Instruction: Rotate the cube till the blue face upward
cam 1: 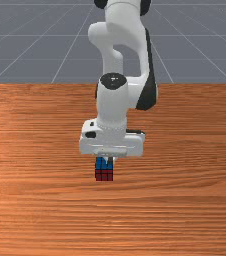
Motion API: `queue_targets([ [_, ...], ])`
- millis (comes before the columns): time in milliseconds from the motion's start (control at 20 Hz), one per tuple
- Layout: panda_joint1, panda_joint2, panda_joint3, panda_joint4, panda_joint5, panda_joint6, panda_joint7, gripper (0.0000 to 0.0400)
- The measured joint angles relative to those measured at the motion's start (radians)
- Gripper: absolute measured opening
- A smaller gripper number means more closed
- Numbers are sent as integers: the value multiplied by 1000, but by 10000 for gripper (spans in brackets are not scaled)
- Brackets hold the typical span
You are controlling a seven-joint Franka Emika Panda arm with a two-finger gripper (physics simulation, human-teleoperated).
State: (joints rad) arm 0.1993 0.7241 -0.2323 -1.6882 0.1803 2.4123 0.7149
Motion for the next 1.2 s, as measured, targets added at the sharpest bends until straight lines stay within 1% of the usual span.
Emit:
queue_targets([
  [300,-6,15,-1,2,5,2,6,0],
  [500,12,10,-2,-9,21,40,52,0],
  [850,34,3,2,-46,18,68,62,0],
  [1100,32,-27,-41,-62,-6,70,75,0],
  [1200,27,-24,-46,-62,-8,71,76,0],
])
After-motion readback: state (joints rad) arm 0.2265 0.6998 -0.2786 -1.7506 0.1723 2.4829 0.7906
